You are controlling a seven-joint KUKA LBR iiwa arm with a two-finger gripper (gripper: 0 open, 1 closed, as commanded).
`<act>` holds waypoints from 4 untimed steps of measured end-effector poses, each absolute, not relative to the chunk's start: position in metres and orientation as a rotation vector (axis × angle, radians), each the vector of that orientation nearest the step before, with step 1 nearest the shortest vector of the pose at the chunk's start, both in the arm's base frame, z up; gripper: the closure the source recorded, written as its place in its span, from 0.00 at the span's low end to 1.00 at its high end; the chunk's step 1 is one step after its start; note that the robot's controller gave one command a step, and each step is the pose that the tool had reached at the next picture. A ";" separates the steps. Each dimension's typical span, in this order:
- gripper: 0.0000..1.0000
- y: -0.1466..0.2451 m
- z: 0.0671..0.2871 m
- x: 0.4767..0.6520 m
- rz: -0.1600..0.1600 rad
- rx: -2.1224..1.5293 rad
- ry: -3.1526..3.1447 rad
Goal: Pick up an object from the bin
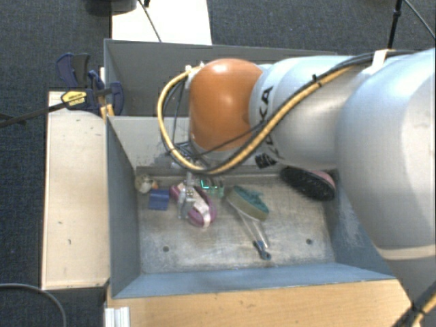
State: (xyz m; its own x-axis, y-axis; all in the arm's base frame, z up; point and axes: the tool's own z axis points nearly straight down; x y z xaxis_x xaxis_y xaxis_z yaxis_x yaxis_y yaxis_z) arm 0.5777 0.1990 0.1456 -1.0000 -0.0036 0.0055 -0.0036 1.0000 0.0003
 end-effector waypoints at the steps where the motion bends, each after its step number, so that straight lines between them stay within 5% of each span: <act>1: 0.00 0.154 0.070 0.584 -0.010 -0.121 -3.146; 2: 0.00 0.177 0.102 0.573 -0.006 -0.269 -3.136; 3: 0.00 0.157 0.115 0.571 -0.003 -0.358 -3.125; 4: 0.00 0.150 0.079 0.587 -0.018 -0.584 -3.113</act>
Offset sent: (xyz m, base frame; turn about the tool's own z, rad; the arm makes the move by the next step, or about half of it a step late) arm 0.0038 -0.0450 -0.0756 0.0757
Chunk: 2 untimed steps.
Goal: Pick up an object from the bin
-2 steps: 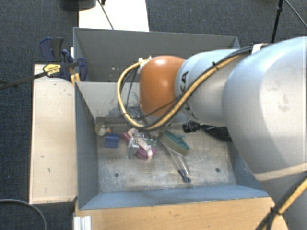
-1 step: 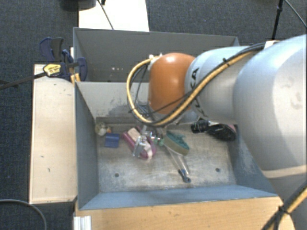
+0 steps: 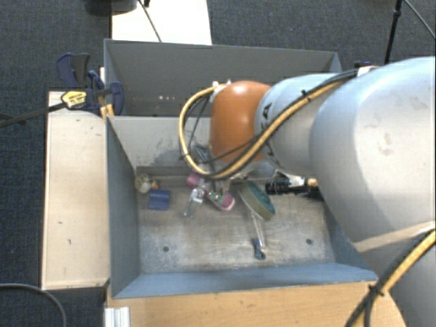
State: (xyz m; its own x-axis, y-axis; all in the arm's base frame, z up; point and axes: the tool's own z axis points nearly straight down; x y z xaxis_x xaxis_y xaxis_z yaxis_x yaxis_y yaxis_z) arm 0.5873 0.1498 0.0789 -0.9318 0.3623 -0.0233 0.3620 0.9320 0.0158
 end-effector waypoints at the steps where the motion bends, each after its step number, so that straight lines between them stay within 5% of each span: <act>1: 0.00 0.173 0.078 0.598 0.000 0.397 3.100; 2: 1.00 0.175 0.078 0.599 0.011 0.399 3.094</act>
Offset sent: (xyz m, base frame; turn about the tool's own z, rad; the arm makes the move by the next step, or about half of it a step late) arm 0.0044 0.0254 -0.0089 -0.1199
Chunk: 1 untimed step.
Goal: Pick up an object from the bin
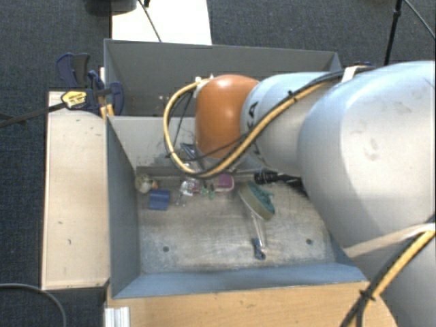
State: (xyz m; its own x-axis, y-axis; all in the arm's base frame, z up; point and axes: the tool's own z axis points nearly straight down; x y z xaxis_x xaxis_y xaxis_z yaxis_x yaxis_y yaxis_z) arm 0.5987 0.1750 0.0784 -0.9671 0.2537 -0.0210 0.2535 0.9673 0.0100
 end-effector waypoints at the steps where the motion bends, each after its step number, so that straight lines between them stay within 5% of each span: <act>1: 1.00 0.175 0.171 0.601 0.006 0.402 3.108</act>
Offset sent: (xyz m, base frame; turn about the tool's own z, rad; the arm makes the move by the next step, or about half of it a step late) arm 0.0000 -0.0001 0.0879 -0.0001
